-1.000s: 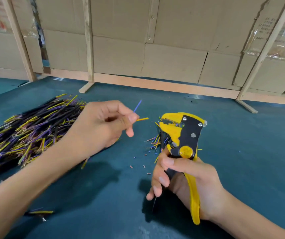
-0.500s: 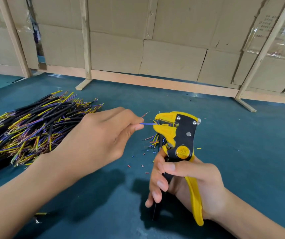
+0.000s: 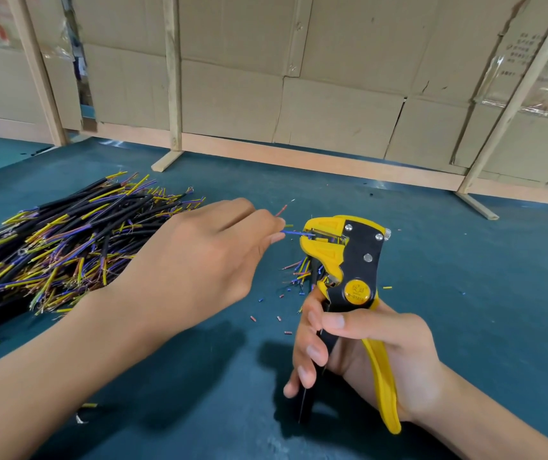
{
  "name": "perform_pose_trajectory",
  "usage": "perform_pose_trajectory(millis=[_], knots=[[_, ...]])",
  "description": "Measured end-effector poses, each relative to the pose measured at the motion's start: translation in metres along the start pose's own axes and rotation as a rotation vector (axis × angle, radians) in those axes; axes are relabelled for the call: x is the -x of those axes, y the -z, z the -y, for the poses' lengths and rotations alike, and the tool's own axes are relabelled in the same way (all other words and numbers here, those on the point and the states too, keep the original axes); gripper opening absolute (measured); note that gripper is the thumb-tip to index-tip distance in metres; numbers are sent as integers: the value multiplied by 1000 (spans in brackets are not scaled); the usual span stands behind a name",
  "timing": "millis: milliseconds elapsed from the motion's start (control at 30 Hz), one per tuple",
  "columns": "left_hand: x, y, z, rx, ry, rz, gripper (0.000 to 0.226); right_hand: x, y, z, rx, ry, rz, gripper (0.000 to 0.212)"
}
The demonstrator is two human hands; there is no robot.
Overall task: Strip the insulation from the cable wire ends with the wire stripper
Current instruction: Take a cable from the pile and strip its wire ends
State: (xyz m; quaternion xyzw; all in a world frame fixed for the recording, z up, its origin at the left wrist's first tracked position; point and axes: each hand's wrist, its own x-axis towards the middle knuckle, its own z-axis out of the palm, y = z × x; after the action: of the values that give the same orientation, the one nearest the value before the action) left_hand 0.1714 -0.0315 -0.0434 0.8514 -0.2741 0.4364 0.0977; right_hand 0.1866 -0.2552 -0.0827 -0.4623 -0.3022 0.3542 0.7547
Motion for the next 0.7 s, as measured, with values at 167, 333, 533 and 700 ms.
perform_pose_trajectory(millis=[167, 333, 533, 700], knots=[[0, 1, -4, -36, -24, 10, 17, -1, 0, 1, 10, -9, -9, 15], [-1, 2, -6, -61, -51, 14, 16, -2, -1, 1, 17, -27, -23, 15], [-2, 4, -9, -79, -60, 3, 14, -2, -4, 1, 29, -39, -52, 10], [-1, 4, -8, -78, -58, 35, 21, -2, -5, 1, 26, -27, -67, 9]])
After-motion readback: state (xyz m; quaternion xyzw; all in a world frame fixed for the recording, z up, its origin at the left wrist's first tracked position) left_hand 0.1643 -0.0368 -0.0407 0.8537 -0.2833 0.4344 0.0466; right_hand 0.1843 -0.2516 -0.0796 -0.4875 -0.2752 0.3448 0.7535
